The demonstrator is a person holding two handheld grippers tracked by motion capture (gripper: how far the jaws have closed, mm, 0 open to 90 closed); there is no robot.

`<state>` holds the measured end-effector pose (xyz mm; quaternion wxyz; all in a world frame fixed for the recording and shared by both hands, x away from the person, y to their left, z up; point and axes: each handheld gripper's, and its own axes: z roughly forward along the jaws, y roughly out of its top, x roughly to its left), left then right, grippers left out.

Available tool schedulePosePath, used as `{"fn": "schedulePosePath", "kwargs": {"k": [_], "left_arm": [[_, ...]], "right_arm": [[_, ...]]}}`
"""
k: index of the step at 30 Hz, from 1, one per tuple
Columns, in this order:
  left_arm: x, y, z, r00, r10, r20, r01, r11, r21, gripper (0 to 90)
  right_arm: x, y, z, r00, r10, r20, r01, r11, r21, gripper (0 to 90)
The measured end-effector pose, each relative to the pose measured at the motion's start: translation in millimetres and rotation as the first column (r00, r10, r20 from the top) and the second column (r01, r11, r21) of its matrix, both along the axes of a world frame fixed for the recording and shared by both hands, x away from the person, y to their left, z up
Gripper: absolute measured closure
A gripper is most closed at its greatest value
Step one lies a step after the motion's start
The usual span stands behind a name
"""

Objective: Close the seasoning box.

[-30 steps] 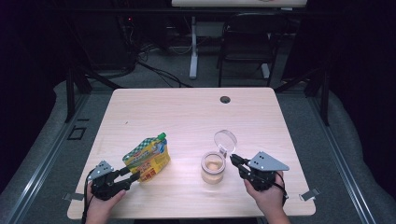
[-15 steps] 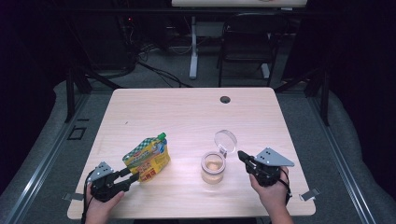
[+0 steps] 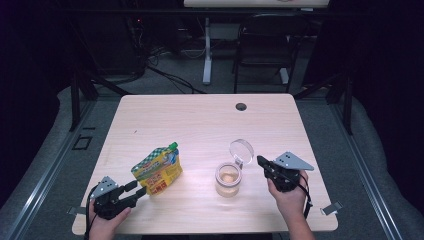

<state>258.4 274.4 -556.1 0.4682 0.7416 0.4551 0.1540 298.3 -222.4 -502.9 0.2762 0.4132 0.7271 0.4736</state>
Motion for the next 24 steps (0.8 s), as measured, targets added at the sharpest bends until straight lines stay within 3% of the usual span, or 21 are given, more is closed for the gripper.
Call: {"fn": "schedulePosePath", "kwargs": {"k": [9,24], "left_arm": [[-1.4,-0.6,-0.3,1.0,-0.002,-0.003,0.002,0.9999,0.012,51.4],[-1.3,-1.5,-1.7,1.0,0.002,-0.008,-0.001,0.9999,0.015,51.4]], "right_arm": [[9.5,-8.9,-4.9,0.9993,-0.025,-0.027,0.027,0.998,0.057,90.0],[11.8,0.3,-4.7,0.9998,0.003,-0.017,-0.002,0.9989,0.048,89.4]]}}
